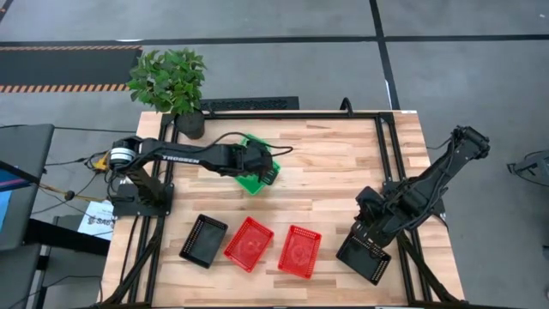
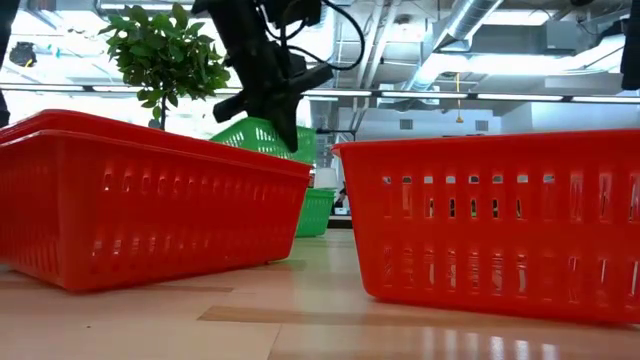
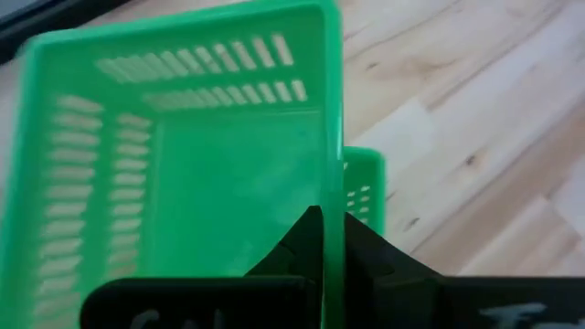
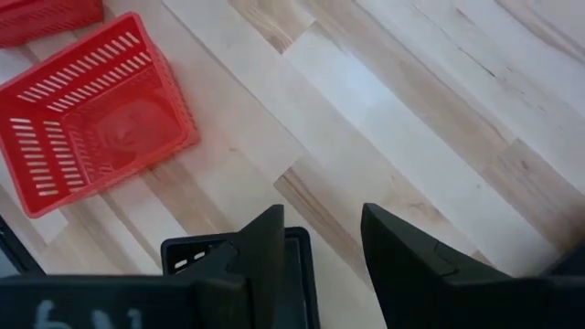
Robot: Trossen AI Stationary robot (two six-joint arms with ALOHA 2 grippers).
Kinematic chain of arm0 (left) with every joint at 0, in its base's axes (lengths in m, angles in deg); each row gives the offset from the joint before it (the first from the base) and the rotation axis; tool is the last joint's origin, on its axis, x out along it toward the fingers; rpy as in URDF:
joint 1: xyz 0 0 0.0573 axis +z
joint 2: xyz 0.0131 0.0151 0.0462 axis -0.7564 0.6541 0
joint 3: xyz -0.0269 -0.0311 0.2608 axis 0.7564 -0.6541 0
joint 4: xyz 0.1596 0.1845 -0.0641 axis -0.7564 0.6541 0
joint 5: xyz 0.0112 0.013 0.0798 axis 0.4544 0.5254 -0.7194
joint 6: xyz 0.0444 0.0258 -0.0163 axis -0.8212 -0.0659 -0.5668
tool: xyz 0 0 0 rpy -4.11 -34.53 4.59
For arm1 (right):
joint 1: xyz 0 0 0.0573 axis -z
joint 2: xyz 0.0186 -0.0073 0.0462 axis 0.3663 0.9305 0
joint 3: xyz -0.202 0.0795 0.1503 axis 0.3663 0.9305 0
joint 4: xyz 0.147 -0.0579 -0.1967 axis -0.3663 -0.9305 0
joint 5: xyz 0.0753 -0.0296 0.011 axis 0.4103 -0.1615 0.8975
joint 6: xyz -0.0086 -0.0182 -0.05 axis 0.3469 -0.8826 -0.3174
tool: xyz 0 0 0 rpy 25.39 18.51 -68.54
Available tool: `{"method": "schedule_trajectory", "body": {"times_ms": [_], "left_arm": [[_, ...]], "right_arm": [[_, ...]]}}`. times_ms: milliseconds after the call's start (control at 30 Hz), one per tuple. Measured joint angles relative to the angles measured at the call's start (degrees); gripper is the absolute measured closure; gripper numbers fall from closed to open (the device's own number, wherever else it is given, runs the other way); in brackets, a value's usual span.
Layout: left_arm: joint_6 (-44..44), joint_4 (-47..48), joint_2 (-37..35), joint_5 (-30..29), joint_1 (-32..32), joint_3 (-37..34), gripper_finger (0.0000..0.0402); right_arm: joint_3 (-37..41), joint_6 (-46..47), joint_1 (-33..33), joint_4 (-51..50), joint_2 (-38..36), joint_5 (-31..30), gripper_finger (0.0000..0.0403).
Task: Stack baskets by color
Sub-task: Stack the right green bin on top of the left green bins
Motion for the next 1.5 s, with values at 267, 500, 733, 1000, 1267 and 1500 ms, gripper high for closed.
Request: {"method": "schedule_trajectory", "body": {"times_ms": [267,500,733,1000,1267,1500], "left_arm": [[-4.9,1.2,0.0,-2.6,0.0,5.5,0.0401],[-4.5,1.8,0.0,-1.2,-0.5,5.5,0.0401],[-9.1,2.4,0.0,-0.8,-3.6,4.7,0.0401],[-9.3,2.4,1.1,-0.9,-4.8,3.8,0.0401],[-10.7,2.8,4.2,-0.4,-4.8,4.2,0.0401],[-10.6,2.4,4.0,0.5,-4.8,4.3,0.0401]], "right_arm": [[0.0,-1.5,0.3,0.0,0.0,0.0,0.0233],[0.0,-1.6,0.3,0.0,0.0,0.1,0.0233],[0.0,-1.6,0.3,0.0,0.0,0.1,0.0233],[0.0,-1.6,0.3,0.0,0.0,0.2,0.0233],[0.0,-1.5,0.3,0.2,0.0,0.3,0.0233],[0.0,-1.5,0.3,0.2,0.0,0.3,0.0233]]}}
